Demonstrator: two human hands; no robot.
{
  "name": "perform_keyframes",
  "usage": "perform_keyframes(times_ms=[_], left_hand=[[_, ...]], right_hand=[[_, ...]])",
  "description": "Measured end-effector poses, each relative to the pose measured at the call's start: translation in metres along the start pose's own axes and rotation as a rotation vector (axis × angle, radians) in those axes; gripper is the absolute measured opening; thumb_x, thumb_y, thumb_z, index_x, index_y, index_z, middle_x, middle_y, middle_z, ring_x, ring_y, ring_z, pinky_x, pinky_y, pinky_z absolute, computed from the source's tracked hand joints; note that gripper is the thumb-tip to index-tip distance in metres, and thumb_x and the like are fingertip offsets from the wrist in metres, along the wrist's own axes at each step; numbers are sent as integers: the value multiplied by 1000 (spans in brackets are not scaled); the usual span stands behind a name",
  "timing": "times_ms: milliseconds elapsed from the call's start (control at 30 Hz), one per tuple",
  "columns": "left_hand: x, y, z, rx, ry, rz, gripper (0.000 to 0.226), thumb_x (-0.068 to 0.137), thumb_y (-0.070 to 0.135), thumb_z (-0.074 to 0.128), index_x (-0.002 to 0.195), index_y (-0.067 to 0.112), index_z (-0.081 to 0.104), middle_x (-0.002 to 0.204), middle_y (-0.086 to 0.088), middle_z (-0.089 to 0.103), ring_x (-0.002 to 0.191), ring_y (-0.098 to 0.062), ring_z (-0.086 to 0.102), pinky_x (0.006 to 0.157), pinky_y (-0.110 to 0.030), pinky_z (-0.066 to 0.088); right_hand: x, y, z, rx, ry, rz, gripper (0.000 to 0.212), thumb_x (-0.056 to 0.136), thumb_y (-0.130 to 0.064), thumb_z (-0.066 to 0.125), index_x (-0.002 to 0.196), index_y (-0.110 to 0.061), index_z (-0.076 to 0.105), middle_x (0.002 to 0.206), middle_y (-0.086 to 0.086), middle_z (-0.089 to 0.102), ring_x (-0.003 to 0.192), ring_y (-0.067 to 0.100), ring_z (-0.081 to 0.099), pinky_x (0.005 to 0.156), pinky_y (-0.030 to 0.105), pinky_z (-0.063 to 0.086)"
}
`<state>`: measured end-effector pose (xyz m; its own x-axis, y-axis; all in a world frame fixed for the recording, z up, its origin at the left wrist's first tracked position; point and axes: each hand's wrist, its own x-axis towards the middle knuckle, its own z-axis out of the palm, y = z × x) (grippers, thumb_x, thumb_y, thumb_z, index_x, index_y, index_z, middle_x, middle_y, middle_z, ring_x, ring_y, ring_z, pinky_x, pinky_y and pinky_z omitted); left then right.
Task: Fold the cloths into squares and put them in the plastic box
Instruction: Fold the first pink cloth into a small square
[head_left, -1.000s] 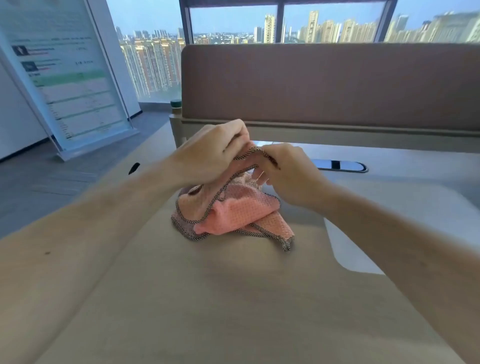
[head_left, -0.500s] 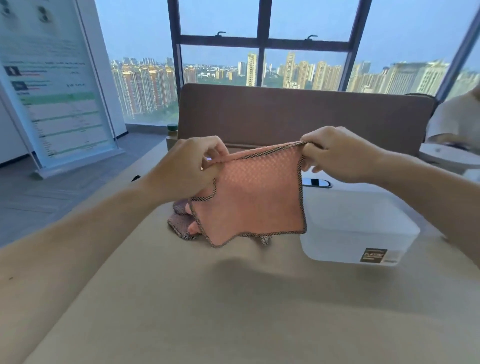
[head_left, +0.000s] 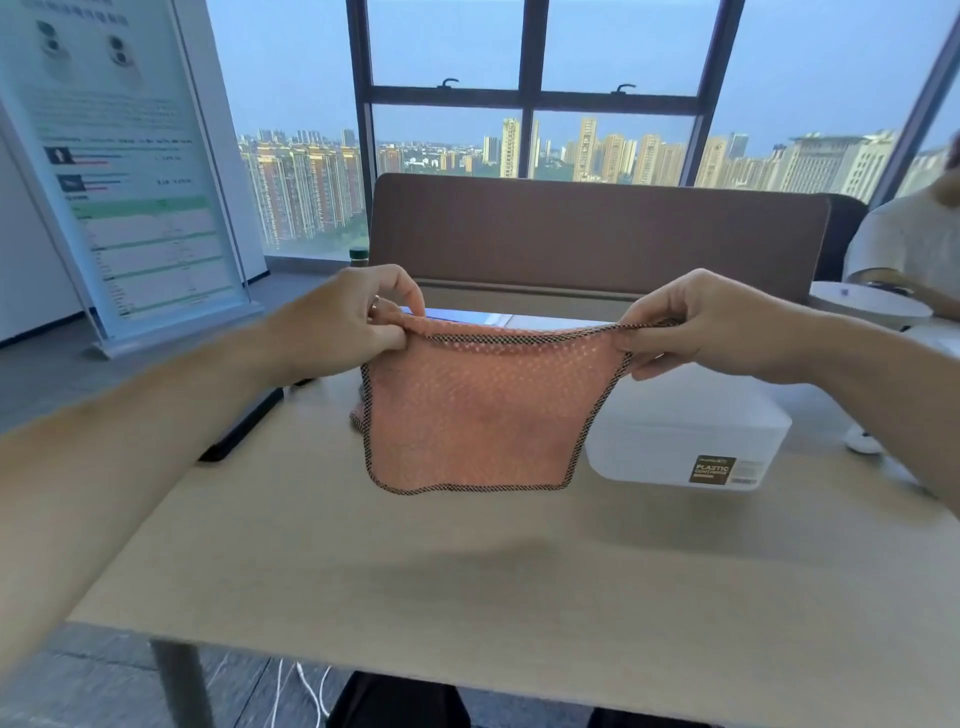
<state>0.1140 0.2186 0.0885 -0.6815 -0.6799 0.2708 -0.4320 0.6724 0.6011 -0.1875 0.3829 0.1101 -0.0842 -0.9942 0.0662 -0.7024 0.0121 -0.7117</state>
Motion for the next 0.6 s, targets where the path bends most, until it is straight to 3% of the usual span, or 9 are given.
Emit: perform_keyframes(times_ms=[67,167,300,433,500,567,600], left_hand=[[-6,11,-7,-199,17,-85,12,103,12,56,103,20,65,61,20,64,56,0,53,55,-19,40],[-16,29,-8,-429,6,-129,19,105,28,53,100,22,70,78,9,68,71,-6,61,61,-18,49],[-31,30,13,-339,7,-100,13,93,34,69,98,22,70,66,15,72,57,5,64,50,-10,47],[-48,-11,59,-326,4,-199,13,92,32,72,98,21,74,76,7,72,64,-2,65,53,-10,46],[-52,-35,81,-326,1,-248,16,100,28,62,99,23,77,84,-5,75,66,-7,66,57,-18,53],[-48,-58,95,-293,-50,-275,22,103,27,58,101,19,78,81,-17,72,57,-13,65,53,-32,57],[-44,-68,99,-256,-64,-290,23,103,26,57,102,15,77,75,-15,69,52,-11,63,49,-32,57]], right_hand=[[-11,-7,-7,66,2,-5,15,94,-14,69,98,-3,78,95,12,79,82,18,75,92,39,60],[-26,-17,-16,165,44,-7,14,93,-13,69,98,-2,75,93,14,77,81,21,74,91,40,60],[-33,-8,-4,233,82,56,18,95,-13,67,103,2,73,99,20,77,88,30,74,84,36,63],[-35,28,44,253,98,153,13,99,-6,62,94,4,69,88,21,73,76,26,73,71,35,65],[-31,47,71,241,126,209,13,99,-4,60,92,4,67,83,18,69,64,21,70,56,25,62],[-20,68,90,197,162,211,13,98,-3,61,92,7,66,81,17,66,62,23,67,60,31,64],[-13,77,97,169,171,209,13,98,-3,62,92,7,67,81,17,66,60,23,68,62,35,64]])
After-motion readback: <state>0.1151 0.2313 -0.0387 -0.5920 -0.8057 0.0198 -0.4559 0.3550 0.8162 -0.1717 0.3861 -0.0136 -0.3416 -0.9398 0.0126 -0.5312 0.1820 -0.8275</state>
